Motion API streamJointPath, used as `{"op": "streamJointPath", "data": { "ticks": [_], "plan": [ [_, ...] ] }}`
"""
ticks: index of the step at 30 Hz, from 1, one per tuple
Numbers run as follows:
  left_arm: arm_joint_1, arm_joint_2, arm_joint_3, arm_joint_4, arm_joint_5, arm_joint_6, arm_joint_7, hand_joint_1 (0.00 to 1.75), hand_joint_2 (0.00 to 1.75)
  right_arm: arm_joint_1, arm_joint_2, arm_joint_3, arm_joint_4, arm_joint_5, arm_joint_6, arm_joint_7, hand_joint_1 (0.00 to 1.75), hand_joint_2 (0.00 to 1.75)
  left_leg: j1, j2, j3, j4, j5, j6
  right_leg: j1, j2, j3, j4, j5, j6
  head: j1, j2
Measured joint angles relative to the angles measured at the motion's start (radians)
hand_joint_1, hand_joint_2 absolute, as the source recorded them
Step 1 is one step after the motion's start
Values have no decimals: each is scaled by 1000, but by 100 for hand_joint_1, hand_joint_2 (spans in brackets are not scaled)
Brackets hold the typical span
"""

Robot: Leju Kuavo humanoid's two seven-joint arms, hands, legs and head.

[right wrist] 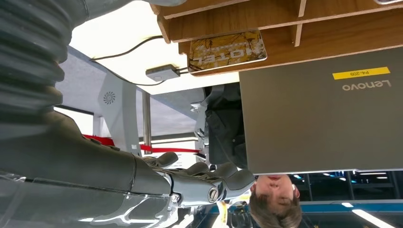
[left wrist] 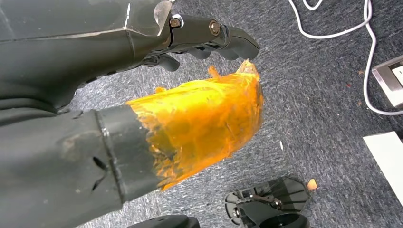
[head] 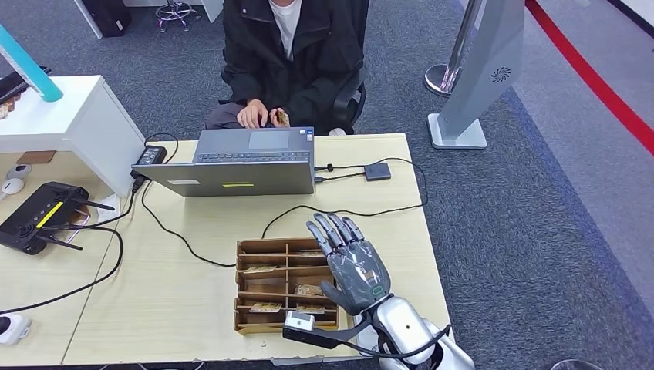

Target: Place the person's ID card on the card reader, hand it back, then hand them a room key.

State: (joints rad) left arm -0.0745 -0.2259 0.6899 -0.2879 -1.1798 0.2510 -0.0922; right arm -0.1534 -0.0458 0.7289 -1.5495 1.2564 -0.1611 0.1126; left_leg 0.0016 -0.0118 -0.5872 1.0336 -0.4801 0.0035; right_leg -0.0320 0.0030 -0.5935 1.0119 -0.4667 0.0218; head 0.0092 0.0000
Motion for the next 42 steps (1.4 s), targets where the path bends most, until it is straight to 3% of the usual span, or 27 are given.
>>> {"op": "streamJointPath", "data": {
  "ticks": [16,27,42],
  "plan": [
    [0,-1,-1,0,-2,-2,0,0,0,-4,0,6,4,-1,6,0,16,175,0,0,0,0,0,0,0,0,0,0,0,0,0,0],
    [-1,-4,-8,0,-6,-8,6,0,0,-14,8,9,13,-8,24,2,37,175,0,0,0,0,0,0,0,0,0,0,0,0,0,0],
    [-3,-5,-18,-2,-13,-11,9,0,0,-33,19,15,40,-13,47,3,48,175,0,0,0,0,0,0,0,0,0,0,0,0,0,0]
  ]
}}
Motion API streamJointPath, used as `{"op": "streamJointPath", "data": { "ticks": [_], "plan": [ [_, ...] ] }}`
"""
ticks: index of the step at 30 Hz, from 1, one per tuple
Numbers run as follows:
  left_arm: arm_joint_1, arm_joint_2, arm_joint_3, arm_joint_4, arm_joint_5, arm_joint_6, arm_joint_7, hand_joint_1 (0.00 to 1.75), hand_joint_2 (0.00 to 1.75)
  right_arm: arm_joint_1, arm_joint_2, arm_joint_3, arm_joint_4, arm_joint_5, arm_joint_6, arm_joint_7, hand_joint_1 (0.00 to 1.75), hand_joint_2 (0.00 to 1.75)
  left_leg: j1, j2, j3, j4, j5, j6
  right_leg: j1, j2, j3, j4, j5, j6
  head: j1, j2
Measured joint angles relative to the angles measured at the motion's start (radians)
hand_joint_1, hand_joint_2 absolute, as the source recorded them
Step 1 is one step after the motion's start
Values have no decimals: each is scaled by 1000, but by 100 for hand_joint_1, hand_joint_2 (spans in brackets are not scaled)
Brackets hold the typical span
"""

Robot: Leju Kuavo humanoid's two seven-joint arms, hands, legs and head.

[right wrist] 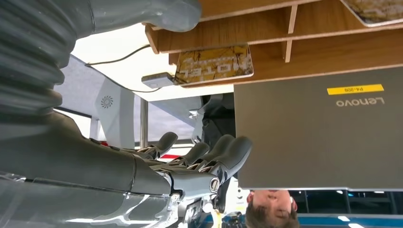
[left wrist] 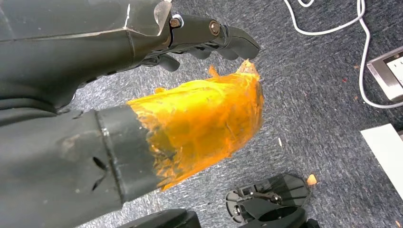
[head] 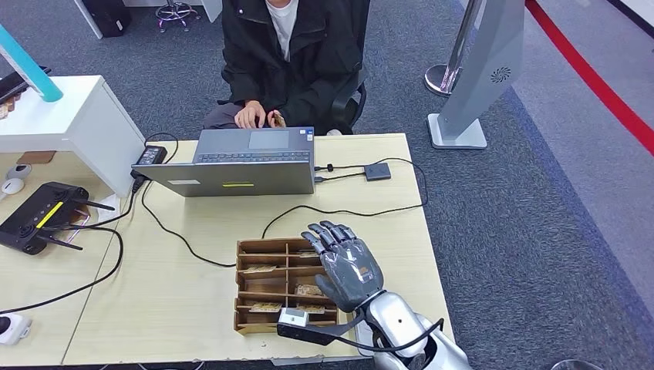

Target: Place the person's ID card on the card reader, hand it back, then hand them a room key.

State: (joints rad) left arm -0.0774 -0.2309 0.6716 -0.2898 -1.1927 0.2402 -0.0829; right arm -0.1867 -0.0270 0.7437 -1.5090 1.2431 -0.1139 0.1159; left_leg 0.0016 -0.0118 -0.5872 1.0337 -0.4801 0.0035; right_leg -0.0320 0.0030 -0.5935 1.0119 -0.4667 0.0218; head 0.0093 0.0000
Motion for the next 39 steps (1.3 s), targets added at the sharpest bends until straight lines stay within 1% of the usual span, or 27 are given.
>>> {"op": "streamJointPath", "data": {
  "ticks": [2,14,22,29,33,39],
  "plan": [
    [0,0,-1,0,-1,0,0,0,0,-2,1,1,7,0,2,1,51,175,0,0,0,0,0,0,0,0,0,0,0,0,0,0],
    [0,-1,-6,0,-1,-1,1,0,0,-5,5,3,33,-4,2,6,51,175,0,0,0,0,0,0,0,0,0,0,0,0,0,0],
    [-1,-2,-6,-1,-1,-1,2,0,0,-5,6,4,41,-5,4,7,58,175,0,0,0,0,0,0,0,0,0,0,0,0,0,0],
    [-1,-3,-6,-1,-2,-6,6,0,0,-5,8,4,47,-5,4,7,72,175,0,0,0,0,0,0,0,0,0,0,0,0,0,0],
    [-1,-3,-6,-1,-3,-7,7,0,0,-5,8,4,49,-5,4,7,69,175,0,0,0,0,0,0,0,0,0,0,0,0,0,0],
    [-1,-4,-7,-1,-4,-7,8,0,0,-5,9,4,52,-5,7,7,70,175,0,0,0,0,0,0,0,0,0,0,0,0,0,0]
  ]
}}
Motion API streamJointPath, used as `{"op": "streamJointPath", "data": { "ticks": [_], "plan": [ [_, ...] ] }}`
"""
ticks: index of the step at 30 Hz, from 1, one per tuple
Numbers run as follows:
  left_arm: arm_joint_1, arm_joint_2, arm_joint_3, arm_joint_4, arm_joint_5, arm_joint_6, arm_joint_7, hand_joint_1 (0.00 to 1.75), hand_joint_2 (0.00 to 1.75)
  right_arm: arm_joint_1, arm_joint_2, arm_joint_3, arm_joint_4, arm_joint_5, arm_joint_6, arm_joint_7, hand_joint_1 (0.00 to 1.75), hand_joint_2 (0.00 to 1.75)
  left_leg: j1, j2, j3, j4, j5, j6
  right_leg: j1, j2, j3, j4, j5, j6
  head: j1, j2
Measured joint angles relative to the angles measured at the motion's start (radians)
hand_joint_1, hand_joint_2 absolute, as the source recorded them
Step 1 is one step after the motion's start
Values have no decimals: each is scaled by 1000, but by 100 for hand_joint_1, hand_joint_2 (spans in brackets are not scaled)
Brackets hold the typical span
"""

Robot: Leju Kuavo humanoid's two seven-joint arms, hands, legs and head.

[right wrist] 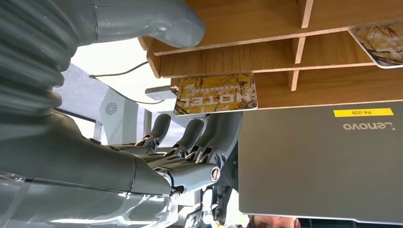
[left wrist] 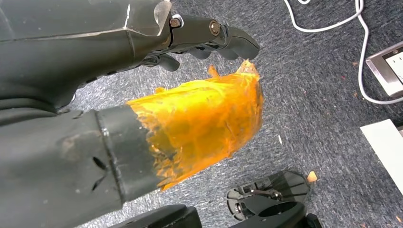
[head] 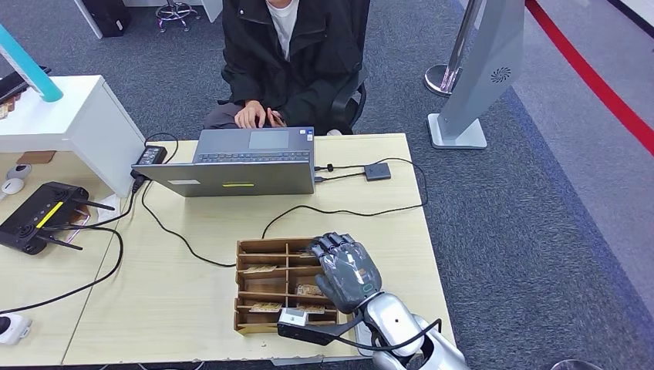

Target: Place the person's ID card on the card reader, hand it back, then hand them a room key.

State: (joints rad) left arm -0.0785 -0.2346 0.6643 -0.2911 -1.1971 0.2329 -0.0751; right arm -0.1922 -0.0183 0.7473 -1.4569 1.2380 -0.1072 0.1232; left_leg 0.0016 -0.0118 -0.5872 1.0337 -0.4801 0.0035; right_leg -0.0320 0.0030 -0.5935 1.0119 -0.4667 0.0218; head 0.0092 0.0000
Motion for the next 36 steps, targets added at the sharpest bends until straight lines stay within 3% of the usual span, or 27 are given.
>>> {"op": "streamJointPath", "data": {
  "ticks": [31,34,36],
  "plan": [
    [-9,-1,-21,-8,-12,-8,6,0,0,-38,23,0,37,3,20,2,88,175,0,0,0,0,0,0,0,0,0,0,0,0,0,0],
    [-11,-1,-24,-8,-12,-9,8,0,0,-43,25,0,41,5,23,2,94,175,0,0,0,0,0,0,0,0,0,0,0,0,0,0],
    [-11,-1,-24,-8,-12,-9,8,0,0,-46,26,0,42,6,25,2,114,175,0,0,0,0,0,0,0,0,0,0,0,0,0,0]
  ]
}}
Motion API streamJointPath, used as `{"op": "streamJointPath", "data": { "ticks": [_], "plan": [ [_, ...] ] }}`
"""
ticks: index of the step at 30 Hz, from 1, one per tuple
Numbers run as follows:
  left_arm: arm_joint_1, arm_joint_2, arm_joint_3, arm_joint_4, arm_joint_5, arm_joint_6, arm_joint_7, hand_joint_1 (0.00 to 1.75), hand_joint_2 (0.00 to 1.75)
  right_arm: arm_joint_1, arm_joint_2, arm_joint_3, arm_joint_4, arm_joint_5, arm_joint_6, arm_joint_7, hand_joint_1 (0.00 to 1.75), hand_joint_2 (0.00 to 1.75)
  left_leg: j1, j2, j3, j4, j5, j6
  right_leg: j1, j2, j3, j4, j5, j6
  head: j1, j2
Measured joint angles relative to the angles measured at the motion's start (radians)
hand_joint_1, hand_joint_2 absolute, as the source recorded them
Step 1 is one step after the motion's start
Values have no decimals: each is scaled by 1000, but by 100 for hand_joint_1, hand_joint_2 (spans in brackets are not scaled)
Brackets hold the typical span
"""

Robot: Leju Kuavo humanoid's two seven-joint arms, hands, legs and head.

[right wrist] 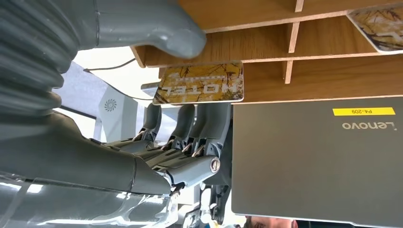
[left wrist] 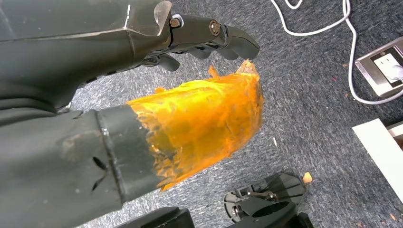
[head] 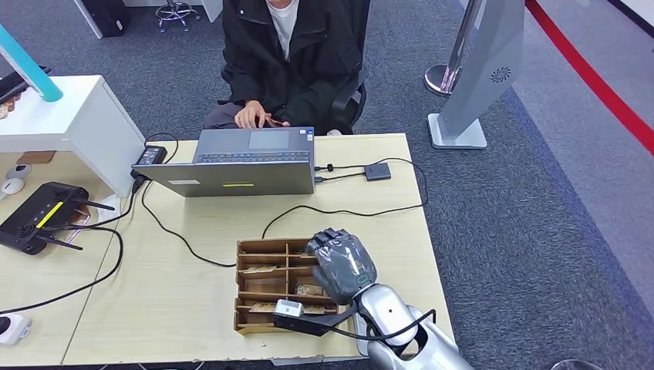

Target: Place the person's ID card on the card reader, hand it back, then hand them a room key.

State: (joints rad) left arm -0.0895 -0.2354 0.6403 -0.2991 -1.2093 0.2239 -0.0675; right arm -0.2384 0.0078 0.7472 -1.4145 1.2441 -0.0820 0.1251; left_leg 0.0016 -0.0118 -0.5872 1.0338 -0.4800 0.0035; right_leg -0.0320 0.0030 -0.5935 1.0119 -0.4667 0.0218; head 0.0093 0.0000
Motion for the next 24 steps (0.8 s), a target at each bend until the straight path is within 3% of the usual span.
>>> {"op": "streamJointPath", "data": {
  "ticks": [3,6,24],
  "plan": [
    [0,0,-1,0,-1,0,0,0,0,-2,3,0,1,0,4,0,154,175,0,0,0,0,0,0,0,0,0,0,0,0,0,0],
    [0,-1,-2,-1,-3,0,2,0,0,-7,5,0,2,1,5,1,168,175,0,0,0,0,0,0,0,0,0,0,0,0,0,0],
    [0,-8,-16,-10,-3,-2,3,0,0,-14,9,0,5,4,5,2,173,175,0,0,0,0,0,0,0,0,0,0,0,0,0,0]
  ]
}}
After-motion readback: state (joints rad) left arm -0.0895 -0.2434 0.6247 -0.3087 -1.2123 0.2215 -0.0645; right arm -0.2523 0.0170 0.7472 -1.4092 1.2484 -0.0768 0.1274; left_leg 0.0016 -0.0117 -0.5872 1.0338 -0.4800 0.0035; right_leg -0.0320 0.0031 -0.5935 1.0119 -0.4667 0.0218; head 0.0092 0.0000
